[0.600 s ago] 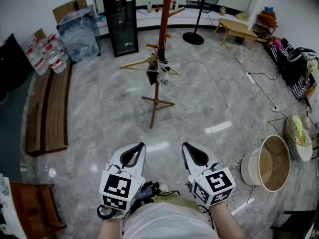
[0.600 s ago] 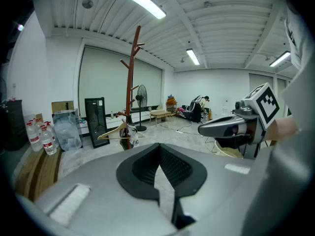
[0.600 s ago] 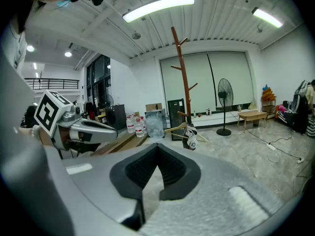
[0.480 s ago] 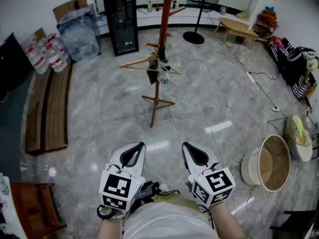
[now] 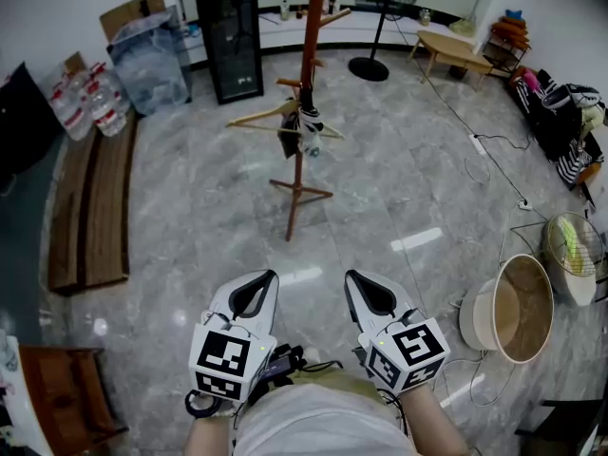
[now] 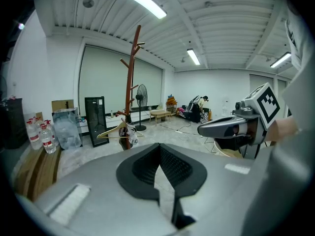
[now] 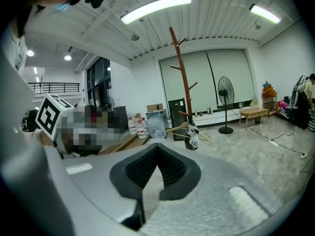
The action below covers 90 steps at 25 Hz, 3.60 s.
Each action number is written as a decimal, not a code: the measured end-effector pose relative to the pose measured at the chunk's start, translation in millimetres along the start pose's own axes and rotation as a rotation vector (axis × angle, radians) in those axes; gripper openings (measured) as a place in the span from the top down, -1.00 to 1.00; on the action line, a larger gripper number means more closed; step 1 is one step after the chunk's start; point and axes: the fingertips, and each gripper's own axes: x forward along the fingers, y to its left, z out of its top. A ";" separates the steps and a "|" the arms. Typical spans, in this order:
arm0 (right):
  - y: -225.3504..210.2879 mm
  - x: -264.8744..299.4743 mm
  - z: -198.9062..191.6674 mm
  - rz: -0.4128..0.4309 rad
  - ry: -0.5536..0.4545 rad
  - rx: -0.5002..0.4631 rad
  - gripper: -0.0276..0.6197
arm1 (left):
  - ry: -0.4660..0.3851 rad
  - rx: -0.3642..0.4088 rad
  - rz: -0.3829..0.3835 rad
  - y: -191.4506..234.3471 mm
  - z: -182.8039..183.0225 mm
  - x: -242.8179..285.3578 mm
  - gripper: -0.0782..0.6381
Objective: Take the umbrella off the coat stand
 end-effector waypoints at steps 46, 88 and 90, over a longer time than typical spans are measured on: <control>-45.6 -15.8 0.2 0.028 -0.063 0.039 0.57 | -0.025 -0.014 0.044 -25.4 16.1 26.6 0.50; -130.5 156.3 94.0 -0.086 -0.057 0.056 0.57 | -0.005 0.017 -0.111 112.4 97.7 192.8 0.50; -133.1 166.8 100.2 -0.090 -0.061 0.055 0.57 | -0.008 0.021 -0.114 121.1 102.7 199.3 0.50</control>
